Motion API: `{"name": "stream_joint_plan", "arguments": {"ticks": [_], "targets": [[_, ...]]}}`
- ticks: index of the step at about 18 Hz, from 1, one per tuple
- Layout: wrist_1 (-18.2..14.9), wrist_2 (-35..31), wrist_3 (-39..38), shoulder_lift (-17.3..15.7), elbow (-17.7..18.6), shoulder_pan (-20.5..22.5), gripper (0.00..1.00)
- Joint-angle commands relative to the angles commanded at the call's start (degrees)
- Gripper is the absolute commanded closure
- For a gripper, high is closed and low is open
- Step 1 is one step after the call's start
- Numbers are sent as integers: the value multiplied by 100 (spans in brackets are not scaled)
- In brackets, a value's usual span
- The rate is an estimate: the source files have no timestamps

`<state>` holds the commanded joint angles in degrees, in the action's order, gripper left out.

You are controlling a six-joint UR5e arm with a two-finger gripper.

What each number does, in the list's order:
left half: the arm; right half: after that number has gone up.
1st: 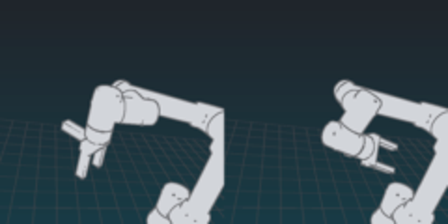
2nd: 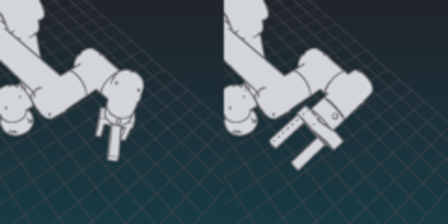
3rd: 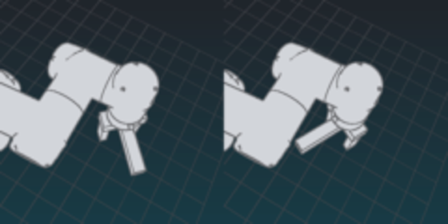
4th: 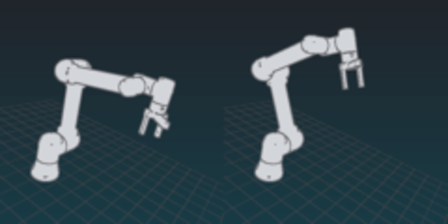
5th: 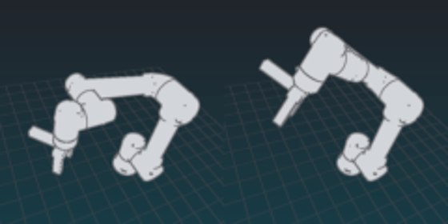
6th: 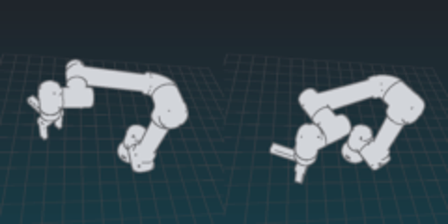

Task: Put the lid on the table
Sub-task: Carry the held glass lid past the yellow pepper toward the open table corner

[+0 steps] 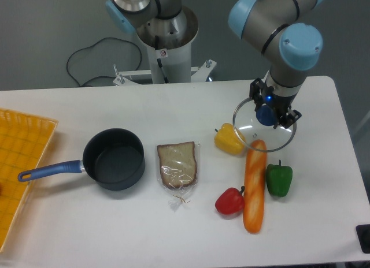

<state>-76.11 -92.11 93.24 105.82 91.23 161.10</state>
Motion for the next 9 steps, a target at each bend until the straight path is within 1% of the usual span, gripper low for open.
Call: {"name": "stream_joint_plan", "arguments": {"ticks": [5, 7, 9], "targets": [[17, 9, 387, 17, 35, 273, 53], [44, 9, 502, 96, 35, 334, 53], [227, 9, 633, 184, 35, 439, 53]]}}
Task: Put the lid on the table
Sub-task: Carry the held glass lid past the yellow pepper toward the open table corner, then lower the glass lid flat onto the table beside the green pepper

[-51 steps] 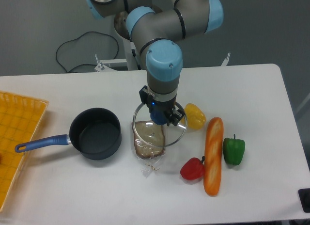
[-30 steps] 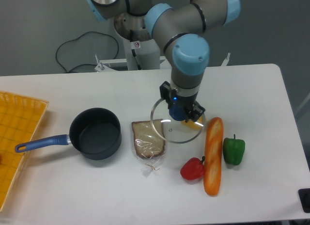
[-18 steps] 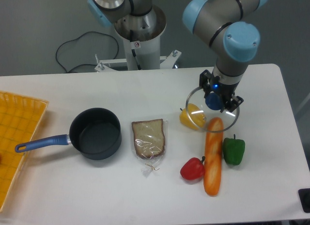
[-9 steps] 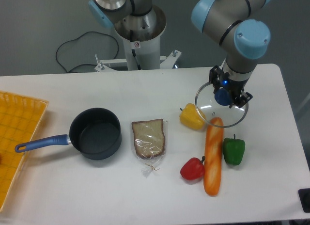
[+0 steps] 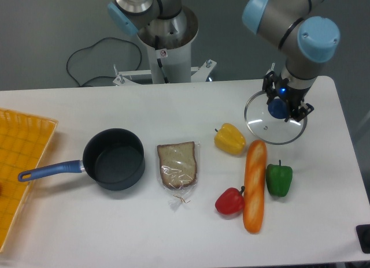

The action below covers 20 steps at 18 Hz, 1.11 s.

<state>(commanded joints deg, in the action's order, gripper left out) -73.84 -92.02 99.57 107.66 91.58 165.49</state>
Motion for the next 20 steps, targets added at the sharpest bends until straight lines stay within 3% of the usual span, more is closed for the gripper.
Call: {"name": "stream_joint_plan", "arguments": {"ticks": [9, 20], "targets": [[466, 9, 773, 334, 9, 475, 53], [1099, 18, 880, 773, 9, 616, 53]]}}
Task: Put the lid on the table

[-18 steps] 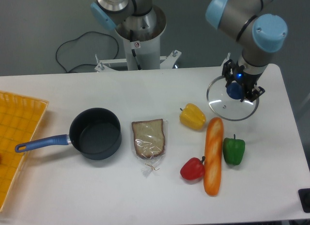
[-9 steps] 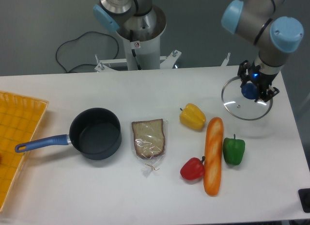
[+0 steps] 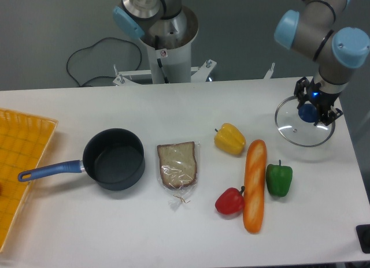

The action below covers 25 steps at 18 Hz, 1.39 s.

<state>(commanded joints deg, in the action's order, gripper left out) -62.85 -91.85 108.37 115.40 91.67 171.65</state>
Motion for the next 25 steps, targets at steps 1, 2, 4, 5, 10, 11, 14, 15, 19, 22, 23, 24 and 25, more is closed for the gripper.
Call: {"name": "stream_joint_plan", "arguments": {"ticks": [1, 2, 4, 5, 10, 11, 14, 15, 19, 22, 23, 24, 25], "targets": [[53, 0, 0, 44, 0, 9, 53], [97, 9, 0, 88, 0, 18, 53], [168, 18, 0, 132, 0, 18, 53], [177, 18, -9, 141, 0, 18, 53], [264, 26, -9, 272, 9, 9, 53], [265, 26, -9, 282, 9, 9, 53], [265, 79, -17, 343, 9, 9, 53], [265, 123, -18, 352, 26, 9, 53], [343, 150, -9, 378, 62, 9, 53], [379, 150, -9, 387, 88, 9, 53], [379, 150, -9, 387, 88, 9, 53], [379, 150, -9, 387, 88, 9, 53], [379, 150, -9, 387, 88, 9, 53]]}}
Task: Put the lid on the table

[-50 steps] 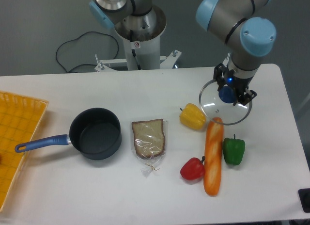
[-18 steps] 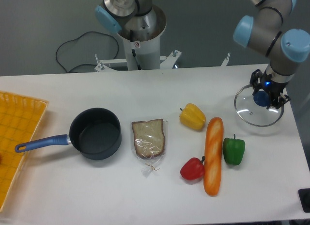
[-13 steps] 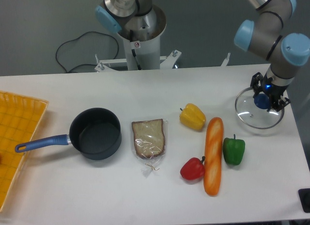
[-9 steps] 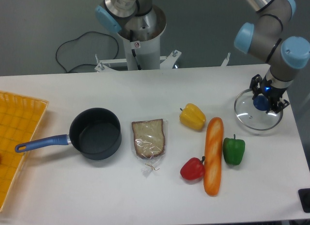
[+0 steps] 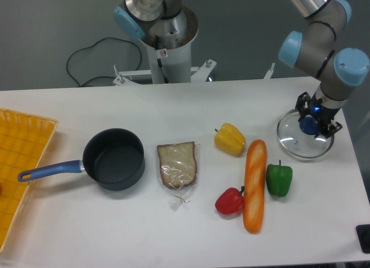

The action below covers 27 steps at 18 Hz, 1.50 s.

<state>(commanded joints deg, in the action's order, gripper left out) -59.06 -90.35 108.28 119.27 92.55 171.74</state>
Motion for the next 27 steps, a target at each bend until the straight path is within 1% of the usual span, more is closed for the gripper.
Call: {"name": "stream_joint_plan", "arguments": {"ticks": [27], "targets": [[35, -9, 0, 88, 26, 9, 53]]}}
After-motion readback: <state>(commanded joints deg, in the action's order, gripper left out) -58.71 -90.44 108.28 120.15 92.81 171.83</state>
